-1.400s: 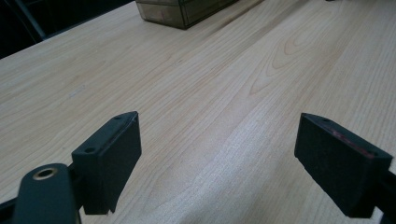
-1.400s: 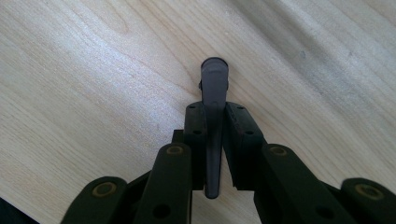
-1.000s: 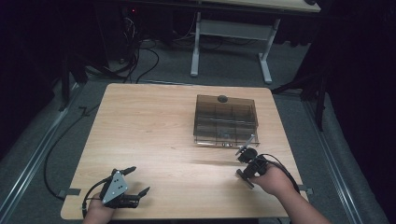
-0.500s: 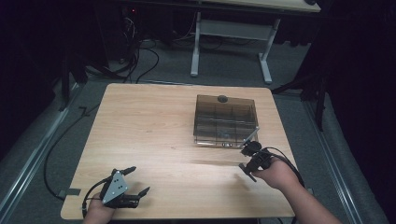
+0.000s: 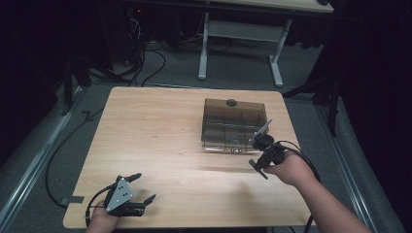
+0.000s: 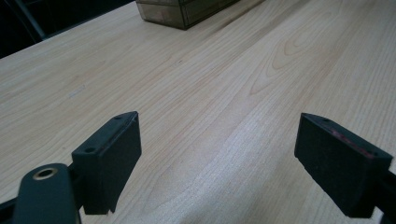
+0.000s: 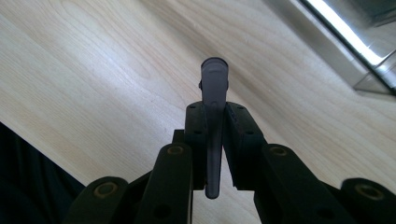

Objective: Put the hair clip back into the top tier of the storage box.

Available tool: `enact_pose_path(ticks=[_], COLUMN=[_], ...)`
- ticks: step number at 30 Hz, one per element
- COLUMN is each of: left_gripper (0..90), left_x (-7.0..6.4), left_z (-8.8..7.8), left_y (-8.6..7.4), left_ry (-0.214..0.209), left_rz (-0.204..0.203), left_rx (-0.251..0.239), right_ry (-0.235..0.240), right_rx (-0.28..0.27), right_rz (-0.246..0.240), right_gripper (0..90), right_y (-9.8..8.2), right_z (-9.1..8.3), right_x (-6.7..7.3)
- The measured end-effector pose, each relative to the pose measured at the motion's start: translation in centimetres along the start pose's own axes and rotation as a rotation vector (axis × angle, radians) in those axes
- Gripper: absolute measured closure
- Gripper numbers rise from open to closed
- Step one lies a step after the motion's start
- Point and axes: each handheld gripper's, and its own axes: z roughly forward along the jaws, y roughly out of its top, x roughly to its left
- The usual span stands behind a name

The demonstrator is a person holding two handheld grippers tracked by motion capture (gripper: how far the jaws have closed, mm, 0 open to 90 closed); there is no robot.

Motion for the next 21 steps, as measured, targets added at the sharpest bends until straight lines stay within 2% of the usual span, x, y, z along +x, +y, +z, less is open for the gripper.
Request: enact_pose_path(ticks=[10, 13, 21], left_gripper=[15.2, 15.2, 15.2], left_x=[0.0, 0.0, 0.0], left_z=[0.0, 0.0, 0.0], left_y=[0.0, 0.0, 0.0], left_ry=[-0.001, -0.001, -0.004], left_rz=[-0.002, -0.002, -0.004], left_rx=[0.000, 0.000, -0.002], right_ry=[-0.013, -0.011, -0.011], right_rx=[-0.013, -0.013, -0.030], right_rz=[-0.012, -0.005, -0.023], right_gripper=[80.3, 80.3, 80.2], right_y=[2.0, 2.7, 5.0], right_z=[-2.3, -2.6, -3.0], right_x=[-0.3, -0.3, -0.6])
